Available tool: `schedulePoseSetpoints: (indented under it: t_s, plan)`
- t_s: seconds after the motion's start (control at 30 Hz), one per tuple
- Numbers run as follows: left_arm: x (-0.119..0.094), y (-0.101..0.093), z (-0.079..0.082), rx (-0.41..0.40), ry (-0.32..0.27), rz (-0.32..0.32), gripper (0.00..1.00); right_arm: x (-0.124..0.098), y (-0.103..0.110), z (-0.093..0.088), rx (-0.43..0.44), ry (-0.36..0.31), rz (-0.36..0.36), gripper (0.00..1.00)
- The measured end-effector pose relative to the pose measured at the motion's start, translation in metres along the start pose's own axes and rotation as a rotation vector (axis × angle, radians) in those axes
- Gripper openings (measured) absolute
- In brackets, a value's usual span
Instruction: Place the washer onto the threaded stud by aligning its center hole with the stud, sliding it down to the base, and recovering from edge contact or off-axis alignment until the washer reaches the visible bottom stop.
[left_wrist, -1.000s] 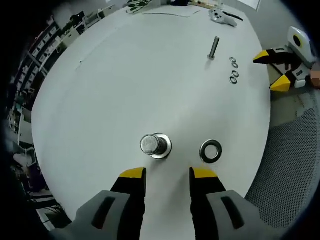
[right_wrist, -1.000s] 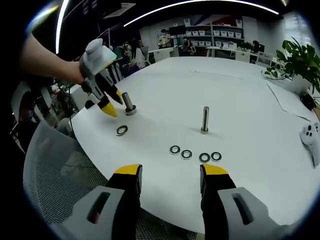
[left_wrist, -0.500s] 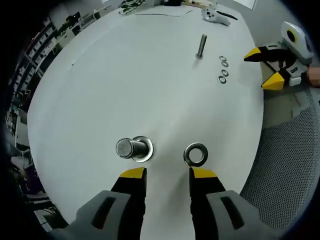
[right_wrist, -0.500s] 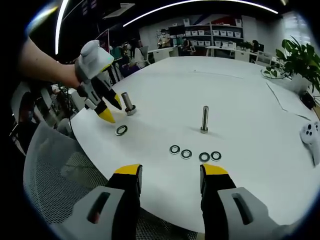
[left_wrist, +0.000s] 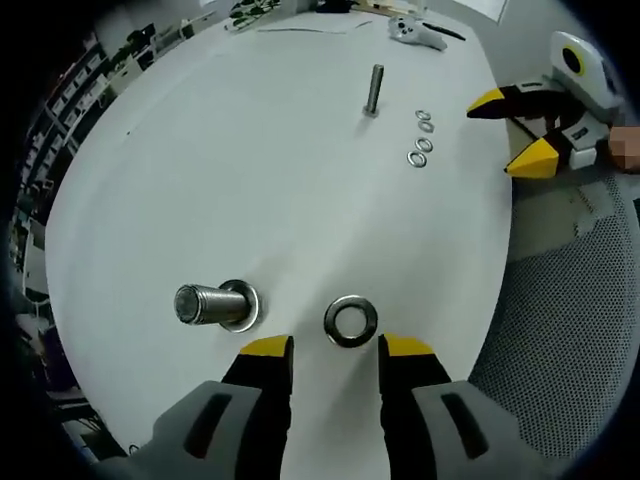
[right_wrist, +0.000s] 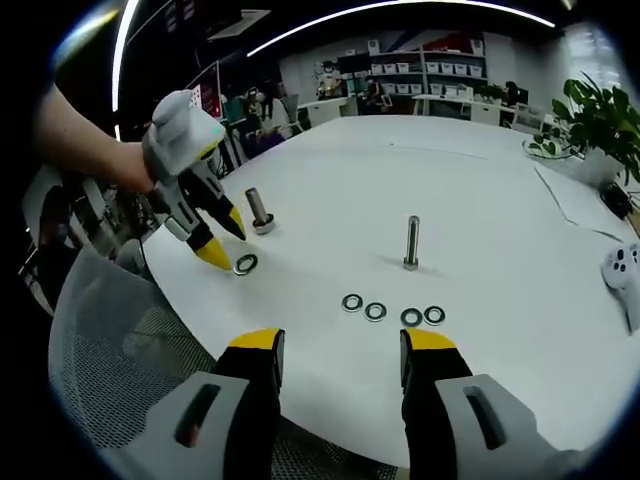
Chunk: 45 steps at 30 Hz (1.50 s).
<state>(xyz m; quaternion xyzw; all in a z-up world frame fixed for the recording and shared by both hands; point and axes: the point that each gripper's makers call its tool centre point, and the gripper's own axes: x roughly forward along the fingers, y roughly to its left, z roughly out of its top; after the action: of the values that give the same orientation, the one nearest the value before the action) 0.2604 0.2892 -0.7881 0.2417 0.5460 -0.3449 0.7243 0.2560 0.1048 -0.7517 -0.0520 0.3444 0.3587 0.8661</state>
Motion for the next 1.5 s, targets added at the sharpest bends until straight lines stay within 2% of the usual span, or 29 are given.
schedulePoseSetpoints:
  t_s: [0.4, 0.7, 1.07, 1.1, 1.27, 1.5]
  plan:
    - [0.006, -0.005, 0.007, 0.031, -0.007, -0.009, 0.28, 0.0, -0.003, 0.0, 0.012, -0.001, -0.01, 0.49]
    - [0.011, -0.006, 0.003, 0.099, 0.013, 0.0, 0.22, 0.0, -0.003, -0.001, 0.013, 0.003, -0.014, 0.49]
    - [0.011, -0.005, 0.005, 0.062, 0.007, 0.014, 0.21, 0.001, -0.003, -0.001, 0.008, 0.01, -0.01, 0.48]
    - [0.011, -0.005, 0.005, 0.038, 0.008, 0.017, 0.21, 0.001, -0.003, -0.001, 0.008, 0.009, -0.01, 0.48]
    - [0.013, -0.009, 0.01, 0.032, 0.003, 0.017, 0.26, 0.001, -0.003, -0.001, 0.008, 0.009, -0.009, 0.47]
    - [0.013, -0.005, 0.01, 0.018, 0.024, 0.025, 0.22, 0.001, -0.002, -0.001, 0.006, 0.008, -0.008, 0.47]
